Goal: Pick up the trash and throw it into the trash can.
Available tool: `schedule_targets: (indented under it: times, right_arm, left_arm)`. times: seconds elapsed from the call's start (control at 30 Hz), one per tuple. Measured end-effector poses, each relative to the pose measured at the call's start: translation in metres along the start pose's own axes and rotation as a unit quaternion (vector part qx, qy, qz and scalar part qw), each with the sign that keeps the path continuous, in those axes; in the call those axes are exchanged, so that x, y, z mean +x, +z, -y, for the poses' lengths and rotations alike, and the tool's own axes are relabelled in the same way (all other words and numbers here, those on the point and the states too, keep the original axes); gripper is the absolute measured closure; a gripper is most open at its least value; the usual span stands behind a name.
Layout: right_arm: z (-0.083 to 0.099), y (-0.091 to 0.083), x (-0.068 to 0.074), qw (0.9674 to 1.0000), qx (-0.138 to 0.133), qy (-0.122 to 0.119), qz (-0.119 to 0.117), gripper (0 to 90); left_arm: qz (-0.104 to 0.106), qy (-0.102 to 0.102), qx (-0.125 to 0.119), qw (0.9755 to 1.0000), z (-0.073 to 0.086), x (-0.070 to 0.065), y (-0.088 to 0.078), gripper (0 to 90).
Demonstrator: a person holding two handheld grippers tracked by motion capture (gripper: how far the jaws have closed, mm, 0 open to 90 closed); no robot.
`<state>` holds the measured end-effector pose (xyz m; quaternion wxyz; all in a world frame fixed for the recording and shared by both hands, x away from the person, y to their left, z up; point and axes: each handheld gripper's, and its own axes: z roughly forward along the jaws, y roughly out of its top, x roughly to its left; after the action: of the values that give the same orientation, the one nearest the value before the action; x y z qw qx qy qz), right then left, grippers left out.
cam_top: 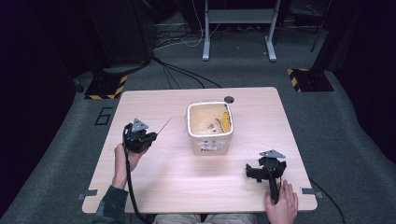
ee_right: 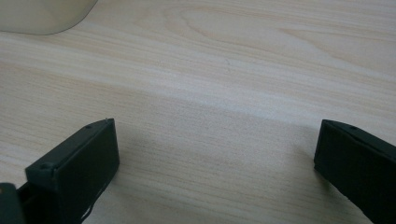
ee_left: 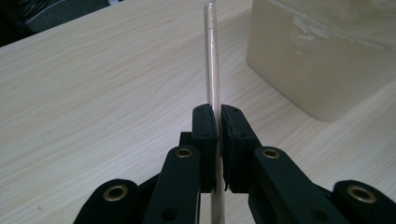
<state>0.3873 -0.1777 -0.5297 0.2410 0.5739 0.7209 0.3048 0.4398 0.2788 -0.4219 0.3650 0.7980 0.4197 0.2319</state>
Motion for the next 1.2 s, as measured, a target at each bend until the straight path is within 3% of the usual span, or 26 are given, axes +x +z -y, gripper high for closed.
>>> schedule_targets:
  times: [0.43,1.2]
  right_arm:
    - [0.000,0.000,0.000,1.0000,0.000,0.000,0.000,0.0]
    - [0.000,0.000,0.000,1.0000,0.000,0.000,0.000,0.0]
  left_arm:
    - [0.013,0.008,-0.007,0.9999,-0.017,-0.001,-0.002,84.8]
    - [0.014,0.028,-0.016,0.9994,-0.047,-0.004,-0.009,84.8]
